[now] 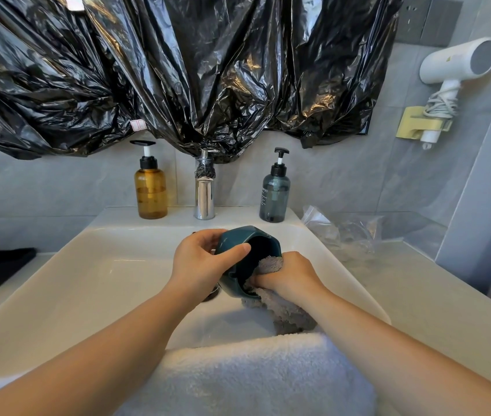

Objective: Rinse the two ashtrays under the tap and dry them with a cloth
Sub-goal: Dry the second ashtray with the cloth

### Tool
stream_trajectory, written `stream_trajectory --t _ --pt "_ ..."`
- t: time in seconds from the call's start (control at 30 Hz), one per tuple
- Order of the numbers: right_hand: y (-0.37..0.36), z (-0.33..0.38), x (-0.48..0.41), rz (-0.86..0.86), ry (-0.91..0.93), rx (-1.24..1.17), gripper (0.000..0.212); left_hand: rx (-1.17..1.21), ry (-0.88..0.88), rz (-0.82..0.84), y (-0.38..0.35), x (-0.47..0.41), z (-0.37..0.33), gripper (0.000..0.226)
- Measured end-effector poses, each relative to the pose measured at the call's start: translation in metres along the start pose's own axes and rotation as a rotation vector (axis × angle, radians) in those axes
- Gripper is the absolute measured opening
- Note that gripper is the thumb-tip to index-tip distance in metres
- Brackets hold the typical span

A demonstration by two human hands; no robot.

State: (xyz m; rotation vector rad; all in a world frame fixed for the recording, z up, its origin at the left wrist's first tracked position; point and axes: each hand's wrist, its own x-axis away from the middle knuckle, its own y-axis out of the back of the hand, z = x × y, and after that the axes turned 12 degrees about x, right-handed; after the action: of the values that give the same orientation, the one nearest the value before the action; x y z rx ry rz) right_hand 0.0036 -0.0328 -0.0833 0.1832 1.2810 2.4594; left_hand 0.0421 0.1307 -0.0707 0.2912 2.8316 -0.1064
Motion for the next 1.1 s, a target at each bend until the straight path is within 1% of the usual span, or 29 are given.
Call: stream_trajectory --t 0.17,0.27,0.3,0.37,0.47,0.5,0.57,0.63,0.7,0.8,0.9,0.97,1.03,1.1 --pt "0.0011 0.0000 -0.0012 -0.148 0.095 0.191 0.018 -0.025 -0.009 0.003 -0.0024 0.0023 -0.0024 0.035" --pt "0.0016 -0.0019 -0.0052 -0.199 0.127 0.195 0.014 -0.025 -0.015 0.018 -0.0012 0.0023 -0.0025 0.026" --pt "0.0024 -0.0025 -0.0059 -0.196 0.122 0.166 0.013 -0.034 -0.009 0.018 -0.0008 0.0024 -0.0026 0.029" --pt "0.0049 -0.0043 -0.0063 -0.174 0.109 0.089 0.007 -0.047 0.019 0.024 0.0000 0.0016 -0.0017 0.044" --pt "0.0079 -0.0051 -0.0058 -0.156 0.084 0.002 0.017 -0.033 0.073 0.087 0.0008 0.0010 0.0003 0.065" --pt "0.0084 -0.0051 -0.0058 -0.162 0.066 -0.031 0.019 -0.048 0.096 0.118 0.0000 0.0019 0.0006 0.066" --pt "0.0082 -0.0059 -0.0080 -0.176 0.024 -0.114 0.017 -0.084 0.129 0.147 -0.0030 0.0038 0.0014 0.056" --pt "0.0074 -0.0068 -0.0096 -0.182 -0.009 -0.151 0.012 -0.097 0.127 0.124 -0.0050 0.0047 0.0023 0.046" --pt "0.0064 -0.0070 -0.0093 -0.170 -0.003 -0.132 0.013 -0.130 0.082 0.119 -0.0058 0.0052 0.0019 0.039" --pt "0.0051 -0.0047 -0.0084 -0.181 0.034 -0.015 0.011 -0.199 0.015 0.125 -0.0041 0.0062 -0.0010 0.029" --pt "0.0067 -0.0032 -0.0074 -0.278 0.118 0.137 0.009 -0.267 -0.029 0.139 0.0000 0.0070 -0.0051 0.025" --pt "0.0080 -0.0039 -0.0067 -0.327 0.157 0.187 0.010 -0.299 -0.036 0.164 0.0025 0.0070 -0.0067 0.024" --pt "0.0088 -0.0051 -0.0053 -0.320 0.182 0.177 0.008 -0.273 -0.015 0.164 0.0036 0.0063 -0.0068 0.027" --pt "0.0095 -0.0052 -0.0042 -0.285 0.181 0.115 0.008 -0.226 0.013 0.157 0.0040 0.0062 -0.0062 0.030"
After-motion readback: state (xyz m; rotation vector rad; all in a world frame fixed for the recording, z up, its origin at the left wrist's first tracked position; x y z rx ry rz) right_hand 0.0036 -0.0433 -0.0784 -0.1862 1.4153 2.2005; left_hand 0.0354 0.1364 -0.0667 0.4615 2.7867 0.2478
